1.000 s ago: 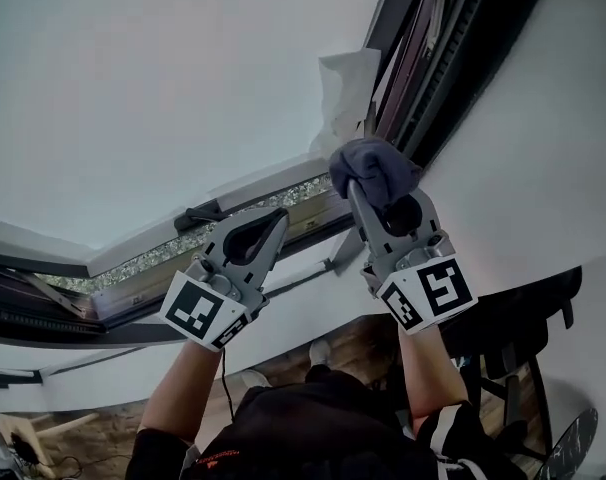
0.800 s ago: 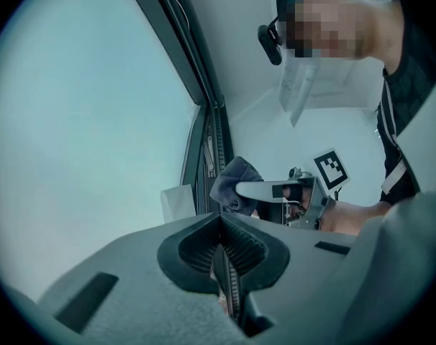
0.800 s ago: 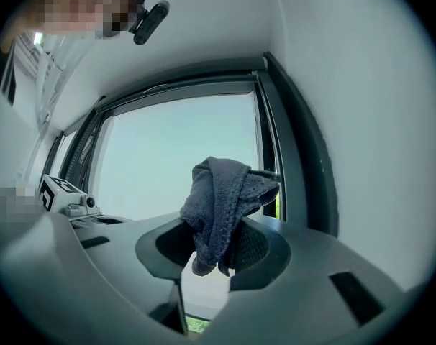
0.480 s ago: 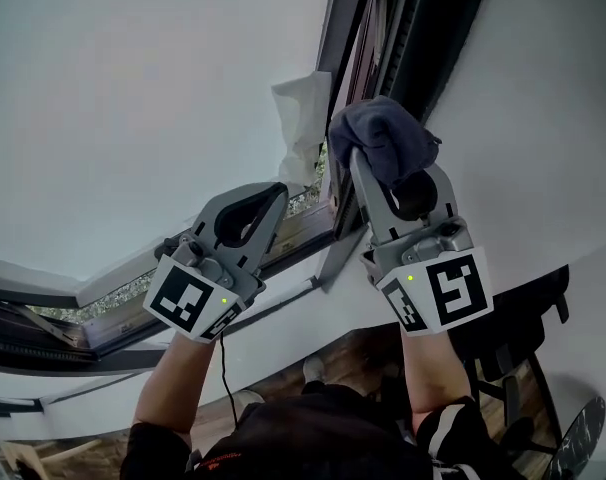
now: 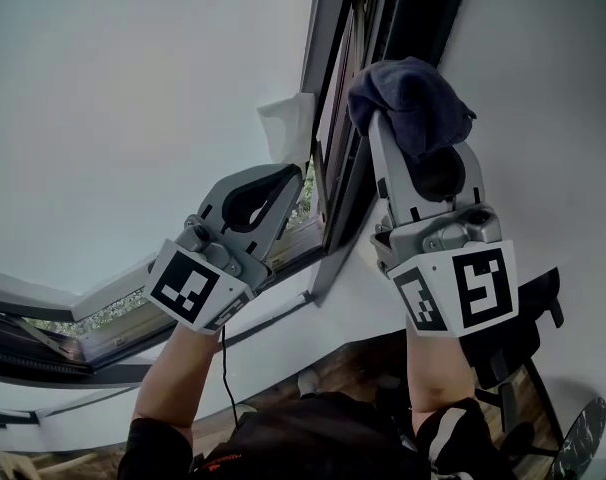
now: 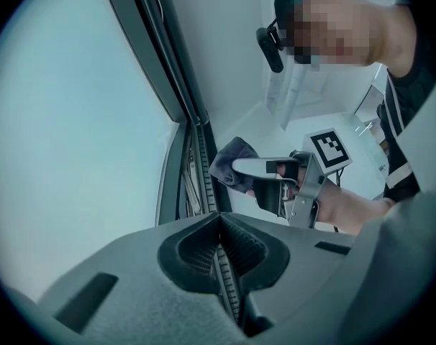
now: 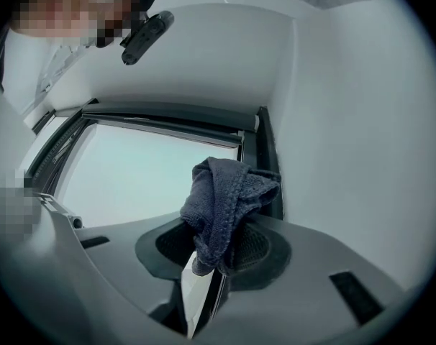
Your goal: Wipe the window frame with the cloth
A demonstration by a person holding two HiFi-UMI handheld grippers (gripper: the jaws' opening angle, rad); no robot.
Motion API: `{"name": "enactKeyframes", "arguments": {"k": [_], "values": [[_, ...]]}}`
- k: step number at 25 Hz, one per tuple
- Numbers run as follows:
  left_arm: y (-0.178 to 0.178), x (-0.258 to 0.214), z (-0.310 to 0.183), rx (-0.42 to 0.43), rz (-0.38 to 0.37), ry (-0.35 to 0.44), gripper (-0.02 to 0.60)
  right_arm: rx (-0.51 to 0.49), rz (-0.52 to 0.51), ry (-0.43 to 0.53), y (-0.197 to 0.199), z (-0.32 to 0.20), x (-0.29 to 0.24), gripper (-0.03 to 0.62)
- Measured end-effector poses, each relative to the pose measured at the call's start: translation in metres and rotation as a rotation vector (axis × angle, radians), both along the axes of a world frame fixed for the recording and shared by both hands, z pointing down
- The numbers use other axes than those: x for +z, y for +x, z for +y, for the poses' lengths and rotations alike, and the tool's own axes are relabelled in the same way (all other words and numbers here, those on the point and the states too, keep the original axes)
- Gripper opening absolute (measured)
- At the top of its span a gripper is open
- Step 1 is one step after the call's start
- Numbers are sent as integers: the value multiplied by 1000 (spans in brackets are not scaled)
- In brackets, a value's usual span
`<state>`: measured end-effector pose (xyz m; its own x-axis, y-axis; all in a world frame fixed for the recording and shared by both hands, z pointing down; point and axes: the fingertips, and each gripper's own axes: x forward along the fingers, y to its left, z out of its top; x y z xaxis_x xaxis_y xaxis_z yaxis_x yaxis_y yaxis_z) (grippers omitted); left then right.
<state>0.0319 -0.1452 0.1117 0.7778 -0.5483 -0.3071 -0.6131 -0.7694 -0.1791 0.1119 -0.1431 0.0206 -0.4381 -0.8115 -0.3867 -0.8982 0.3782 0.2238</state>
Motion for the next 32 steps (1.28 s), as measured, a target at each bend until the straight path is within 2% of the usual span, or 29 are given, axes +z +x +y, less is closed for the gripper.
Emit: {"name": "enactKeyframes", "arguments": {"k": [6, 17, 26, 32], "values": [[6, -12, 4, 15, 2, 27, 20, 50, -56, 6, 13, -3, -11, 112], [-4, 5, 7, 12, 0, 13, 20, 110, -137, -38, 21, -14, 1, 112], [-4, 24, 7, 20, -5, -53, 20, 146, -149, -100, 26, -29, 25, 112], [-4, 34, 5, 28, -9, -49, 20, 156, -155, -136, 29, -35, 43, 113]]}}
